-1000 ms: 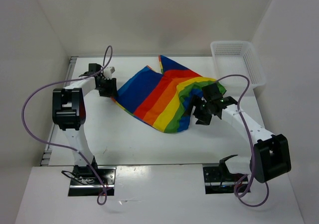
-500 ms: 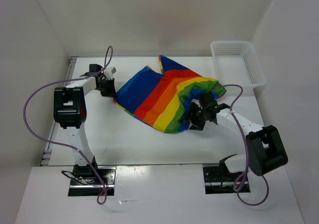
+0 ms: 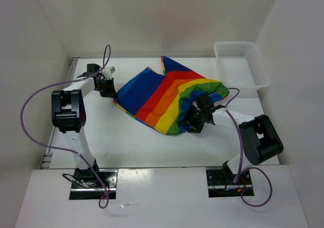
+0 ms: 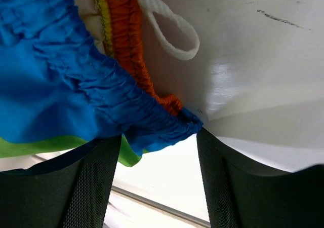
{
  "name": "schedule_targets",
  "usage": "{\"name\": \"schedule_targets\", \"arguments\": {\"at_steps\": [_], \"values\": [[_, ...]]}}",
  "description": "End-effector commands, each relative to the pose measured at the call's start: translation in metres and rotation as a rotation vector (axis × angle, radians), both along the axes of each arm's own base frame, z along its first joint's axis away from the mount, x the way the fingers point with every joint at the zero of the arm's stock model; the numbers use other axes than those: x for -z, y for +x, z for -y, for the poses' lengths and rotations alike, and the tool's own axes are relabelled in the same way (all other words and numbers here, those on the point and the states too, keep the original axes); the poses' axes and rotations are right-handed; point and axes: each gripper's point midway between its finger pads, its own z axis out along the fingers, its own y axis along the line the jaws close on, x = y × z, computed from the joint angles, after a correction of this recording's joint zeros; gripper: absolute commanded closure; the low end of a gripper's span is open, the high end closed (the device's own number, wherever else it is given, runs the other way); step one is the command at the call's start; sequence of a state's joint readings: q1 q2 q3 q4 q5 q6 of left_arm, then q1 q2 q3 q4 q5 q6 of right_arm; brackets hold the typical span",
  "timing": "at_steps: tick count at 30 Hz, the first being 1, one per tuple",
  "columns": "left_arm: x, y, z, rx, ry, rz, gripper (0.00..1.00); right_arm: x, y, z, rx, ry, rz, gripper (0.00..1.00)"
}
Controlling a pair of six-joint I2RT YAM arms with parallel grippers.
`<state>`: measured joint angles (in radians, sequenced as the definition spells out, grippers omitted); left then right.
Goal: Fold and stack the shorts
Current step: Flatten the shorts out
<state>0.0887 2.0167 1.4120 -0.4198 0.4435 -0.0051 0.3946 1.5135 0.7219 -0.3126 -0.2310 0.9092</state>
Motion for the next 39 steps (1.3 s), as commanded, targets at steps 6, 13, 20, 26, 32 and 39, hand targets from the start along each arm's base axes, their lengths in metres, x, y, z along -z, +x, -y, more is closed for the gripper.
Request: {"name": "schedule_targets", "arguments": {"at_steps": [6, 13, 20, 26, 32, 39], "values": [[-0.026, 0.0, -0.001, 0.007, -0.029, 0.053, 1.0, 0.025, -0.006, 0.008, 0.072, -0.052, -0.037, 0.46], [-0.047, 0.0, -0.009, -0.006, -0.05, 0.094, 1.0, 0.004, 0.022, 0.015, 0.154, -0.104, 0.036, 1.0], [-0.124, 0.033, -0.01, 0.028, -0.058, 0.362, 1.0, -0.137, 0.11, 0.038, 0.148, -0.13, 0.364, 1.0], [-0.258, 0.073, -0.009, 0.082, -0.029, 0.732, 1.0, -0.306, 0.17, 0.045, 0.077, -0.134, 0.682, 1.0], [-0.408, 0.041, -0.04, 0.035, 0.074, 1.063, 1.0, -0.408, 0.133, 0.053, 0.066, -0.094, 0.9, 1.0], [-0.526, -0.037, -0.057, -0.001, 0.192, 1.339, 1.0, -0.484, 0.055, 0.067, 0.034, -0.053, 1.052, 1.0]]}}
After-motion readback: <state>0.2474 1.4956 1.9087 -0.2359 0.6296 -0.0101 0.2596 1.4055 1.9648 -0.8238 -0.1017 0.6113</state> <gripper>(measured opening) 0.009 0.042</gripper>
